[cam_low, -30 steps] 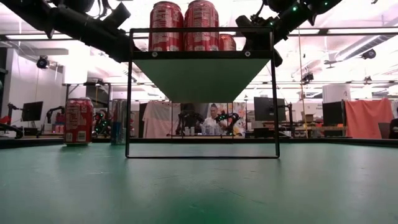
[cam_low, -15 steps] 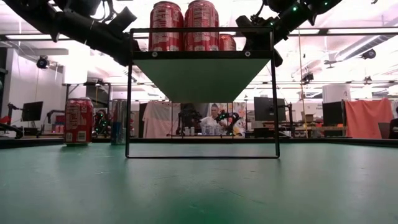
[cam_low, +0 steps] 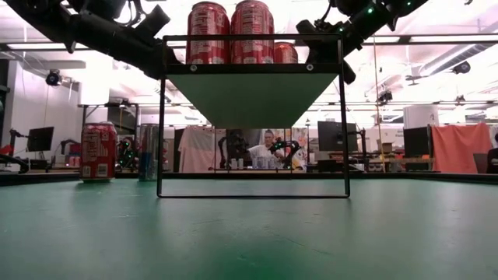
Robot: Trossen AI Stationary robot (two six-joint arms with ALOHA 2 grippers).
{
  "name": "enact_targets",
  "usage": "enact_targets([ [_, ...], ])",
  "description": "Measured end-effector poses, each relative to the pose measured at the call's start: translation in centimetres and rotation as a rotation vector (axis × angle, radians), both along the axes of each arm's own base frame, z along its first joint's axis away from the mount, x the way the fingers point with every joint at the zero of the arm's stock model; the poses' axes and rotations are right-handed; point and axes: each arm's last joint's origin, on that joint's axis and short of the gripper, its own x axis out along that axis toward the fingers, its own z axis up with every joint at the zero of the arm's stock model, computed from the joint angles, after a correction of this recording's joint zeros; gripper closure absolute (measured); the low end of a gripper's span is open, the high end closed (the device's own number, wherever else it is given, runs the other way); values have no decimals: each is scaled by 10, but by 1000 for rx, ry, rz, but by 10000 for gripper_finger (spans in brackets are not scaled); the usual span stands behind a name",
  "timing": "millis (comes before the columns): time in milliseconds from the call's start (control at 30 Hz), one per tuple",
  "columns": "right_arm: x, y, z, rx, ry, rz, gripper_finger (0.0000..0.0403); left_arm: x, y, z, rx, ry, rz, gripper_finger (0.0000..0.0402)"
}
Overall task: Place canned beverage on shelf
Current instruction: Put the green can on the shelf, then adjust the cans on the shelf
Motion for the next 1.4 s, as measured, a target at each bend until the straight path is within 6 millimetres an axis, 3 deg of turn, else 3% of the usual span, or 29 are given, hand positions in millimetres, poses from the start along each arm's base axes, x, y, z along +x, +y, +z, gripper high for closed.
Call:
enact_targets([
  [233,-12,12,17,-20,-48,20,390,-1,1,0,6,1,29,401],
  [467,-19,44,36,-70,-113,136,390,-1,1,1,7,0,29,401],
  [800,-2,91,32,-84,-86,404,390,-1,1,1,7,0,29,401],
  [1067,15,93,15,-58,-18,420,390,-1,1,1,13,4,27,401],
  [1400,16,90,12,-83,2,339,390,-1,1,1,13,4,26,401],
])
